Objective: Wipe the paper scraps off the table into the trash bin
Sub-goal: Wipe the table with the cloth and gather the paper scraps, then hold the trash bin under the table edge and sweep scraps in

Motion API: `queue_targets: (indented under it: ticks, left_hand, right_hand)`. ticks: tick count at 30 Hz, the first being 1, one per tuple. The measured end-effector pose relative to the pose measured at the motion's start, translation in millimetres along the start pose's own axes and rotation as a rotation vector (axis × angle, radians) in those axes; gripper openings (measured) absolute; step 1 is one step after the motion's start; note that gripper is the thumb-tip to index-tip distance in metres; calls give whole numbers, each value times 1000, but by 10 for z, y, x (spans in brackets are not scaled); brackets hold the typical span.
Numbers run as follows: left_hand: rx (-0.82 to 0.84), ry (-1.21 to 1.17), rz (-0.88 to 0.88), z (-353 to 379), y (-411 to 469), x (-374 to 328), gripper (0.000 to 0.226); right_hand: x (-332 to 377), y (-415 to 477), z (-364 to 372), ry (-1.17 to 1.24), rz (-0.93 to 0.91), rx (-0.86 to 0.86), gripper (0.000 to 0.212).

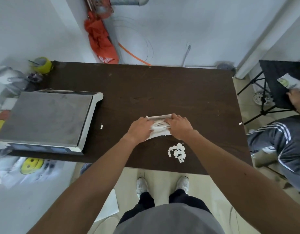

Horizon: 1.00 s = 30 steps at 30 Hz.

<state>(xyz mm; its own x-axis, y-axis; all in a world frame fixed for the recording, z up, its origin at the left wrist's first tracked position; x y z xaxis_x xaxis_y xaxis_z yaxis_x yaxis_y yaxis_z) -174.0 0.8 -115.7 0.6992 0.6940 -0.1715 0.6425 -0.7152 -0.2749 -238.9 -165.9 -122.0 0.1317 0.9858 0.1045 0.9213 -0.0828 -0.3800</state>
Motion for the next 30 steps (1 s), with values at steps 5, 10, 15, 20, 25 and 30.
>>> queue_targets:
  ticks: [5, 10, 15, 20, 25, 30]
  left_hand:
    - [-69, -150, -70, -105, -21, 51, 51]
    - [-33, -276, -137, -219, -194, 246, 86]
    - [-21, -235, -270, -343, -397, 371, 89]
    - [-75, -253, -467, -450, -791, 556, 79]
    - [-118, -359, -702, -448, -1362, 836, 80]
    - [-202, -444, -937, -356, -1977, 963, 76]
  right_hand:
    - [1, 2, -124, -35, -42, 2, 47]
    - [103, -27, -281, -108, -195, -109, 64]
    - [389, 25, -477, -81, -348, -167, 87]
    - [794, 146, -590, -85, -490, -177, 80]
    - [1285, 222, -660, -154, -639, -125, 75]
    - [1838, 157, -517, -201, -799, -70, 68]
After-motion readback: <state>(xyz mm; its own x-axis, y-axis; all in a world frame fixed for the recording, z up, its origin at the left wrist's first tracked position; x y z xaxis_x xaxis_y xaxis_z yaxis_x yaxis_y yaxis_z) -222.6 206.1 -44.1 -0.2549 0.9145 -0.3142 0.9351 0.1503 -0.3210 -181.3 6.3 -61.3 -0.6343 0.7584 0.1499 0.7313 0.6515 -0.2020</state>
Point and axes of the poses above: each hand's wrist, its own y-axis towards the middle knuckle, its own z-axis out of the palm, x = y × z, the point moved 3 cm from there along y, towards the middle knuckle, and after that the axes turned 2 degrees about x, right-handed, at the moved point
